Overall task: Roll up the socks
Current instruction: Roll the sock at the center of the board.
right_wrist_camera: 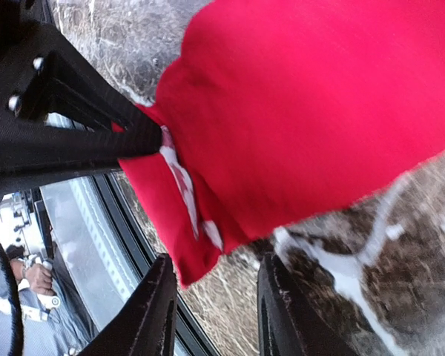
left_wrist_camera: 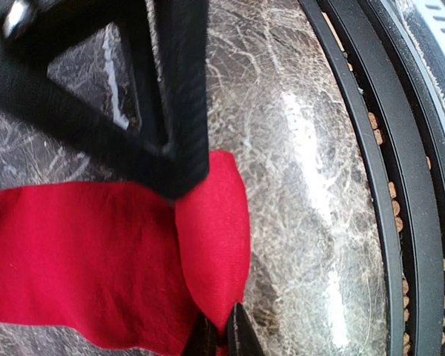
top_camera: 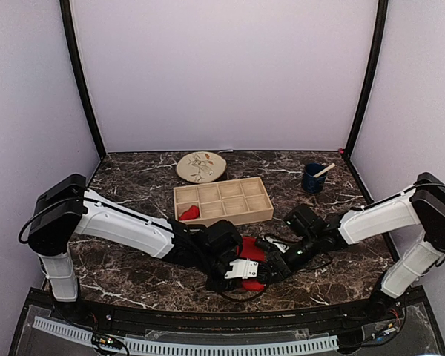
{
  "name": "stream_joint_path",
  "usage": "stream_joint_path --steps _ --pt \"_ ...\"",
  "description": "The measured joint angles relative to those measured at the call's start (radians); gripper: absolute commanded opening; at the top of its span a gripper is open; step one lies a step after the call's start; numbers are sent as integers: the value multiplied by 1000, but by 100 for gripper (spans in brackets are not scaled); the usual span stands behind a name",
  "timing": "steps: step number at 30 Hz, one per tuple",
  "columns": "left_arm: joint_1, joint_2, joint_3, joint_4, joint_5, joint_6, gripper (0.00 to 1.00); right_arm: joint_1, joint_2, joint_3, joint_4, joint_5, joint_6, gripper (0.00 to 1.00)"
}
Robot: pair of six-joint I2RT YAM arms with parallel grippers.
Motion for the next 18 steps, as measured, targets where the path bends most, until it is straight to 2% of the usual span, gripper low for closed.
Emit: stream_joint_path --steps 10,18 --pt "65 40 72 -100 128 -55 0 -15 -123 -91 51 106 54 36" --pt "115 78 134 -191 238 -85 0 -8 -294 -135 57 285 55 37"
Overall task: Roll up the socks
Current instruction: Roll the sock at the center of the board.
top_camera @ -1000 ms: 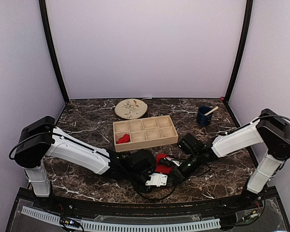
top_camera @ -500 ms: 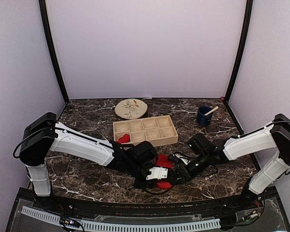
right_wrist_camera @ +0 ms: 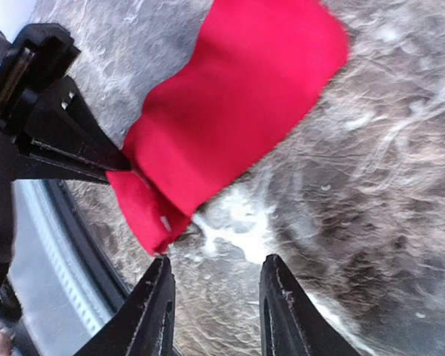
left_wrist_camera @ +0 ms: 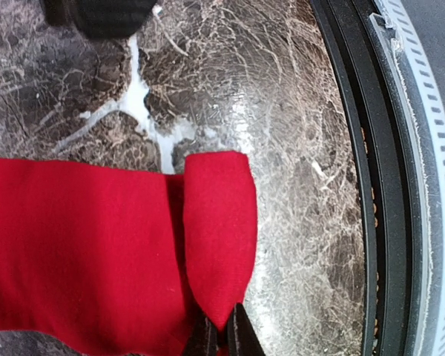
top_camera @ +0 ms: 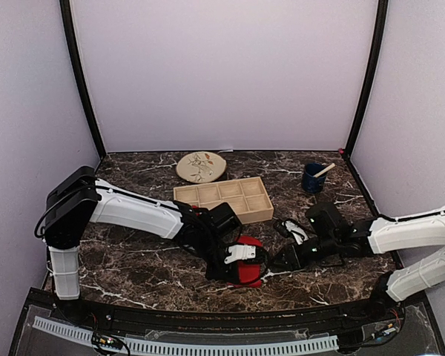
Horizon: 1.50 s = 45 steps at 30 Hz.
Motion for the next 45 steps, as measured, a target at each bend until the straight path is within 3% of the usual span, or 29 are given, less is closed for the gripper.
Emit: stream_joint_path --steps 13,22,30,45 --pt "66 62 57 -95 174 -41 0 251 -155 -33 6 401 -73 36" --pt "94 94 71 -118 259 -58 0 421 -72 -13 15 580 -174 38" --pt "103 110 78 -135 304 -61 0 520 74 65 28 651 -274 40" --pt "119 135 98 -184 362 -60 0 538 195 131 51 642 -378 46"
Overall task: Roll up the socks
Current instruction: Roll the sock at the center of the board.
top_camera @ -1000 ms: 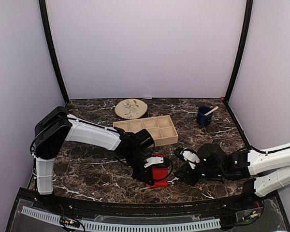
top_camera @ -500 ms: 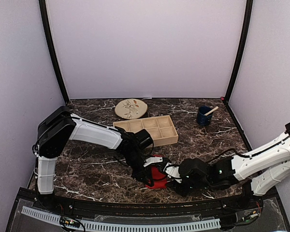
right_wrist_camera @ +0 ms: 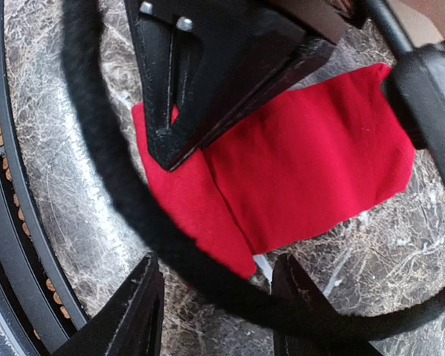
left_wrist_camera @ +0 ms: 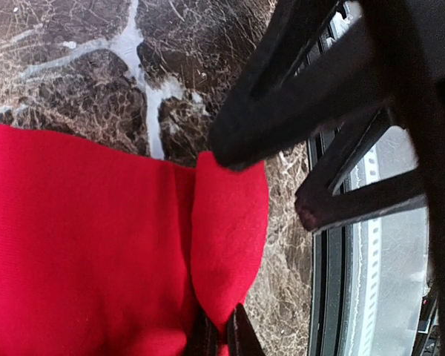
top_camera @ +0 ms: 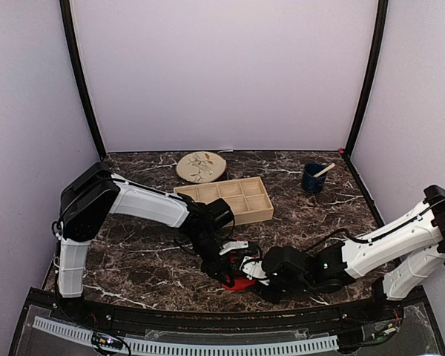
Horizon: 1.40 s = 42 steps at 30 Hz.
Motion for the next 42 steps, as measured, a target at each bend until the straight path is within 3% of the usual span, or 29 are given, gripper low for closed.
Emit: stream_joint_path --steps 9,14,24,37,42 --pt "8 14 14 -21 20 1 0 0 52 26 -2 -16 -39 45" --pt "12 18 15 -27 30 2 0 0 70 35 -1 -20 -60 36" --pt "15 27 26 -43 42 10 0 0 96 44 6 -30 -81 30" --pt "21 32 26 -49 54 11 0 0 117 44 14 -49 -84 5" --pt "27 32 26 -50 51 -2 10 0 134 50 24 -57 -80 0"
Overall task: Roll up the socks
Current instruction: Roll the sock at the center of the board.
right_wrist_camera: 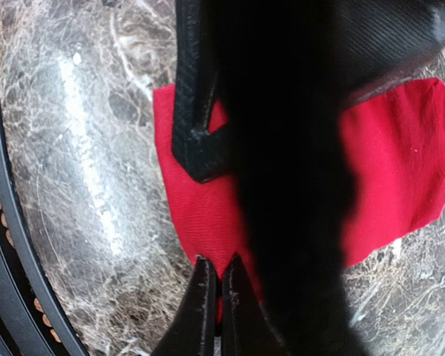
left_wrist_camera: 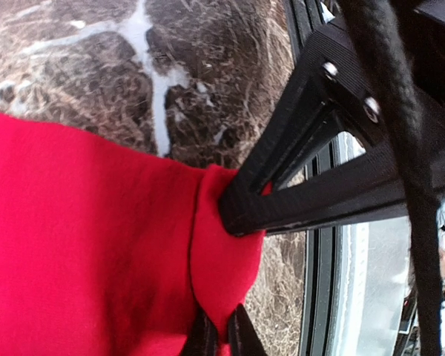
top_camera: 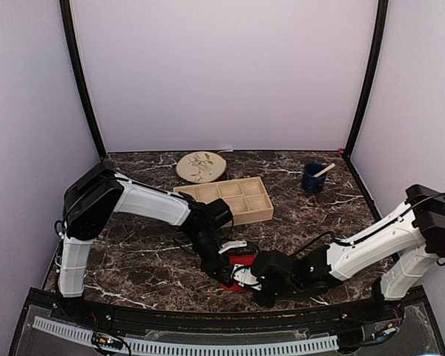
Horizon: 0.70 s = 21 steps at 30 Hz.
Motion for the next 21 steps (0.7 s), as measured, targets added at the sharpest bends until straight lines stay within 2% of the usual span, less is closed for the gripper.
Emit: stream_joint_path --steps 4,8,21 --pt "6 0 -2 8 -6 -25 24 -1 1 0 3 -1 3 0" --pt "13 -29 -36 56 -16 -60 29 -5 1 0 6 -7 9 0" --pt "22 -124 -153 190 -108 -141 34 -38 1 0 19 -41 43 0"
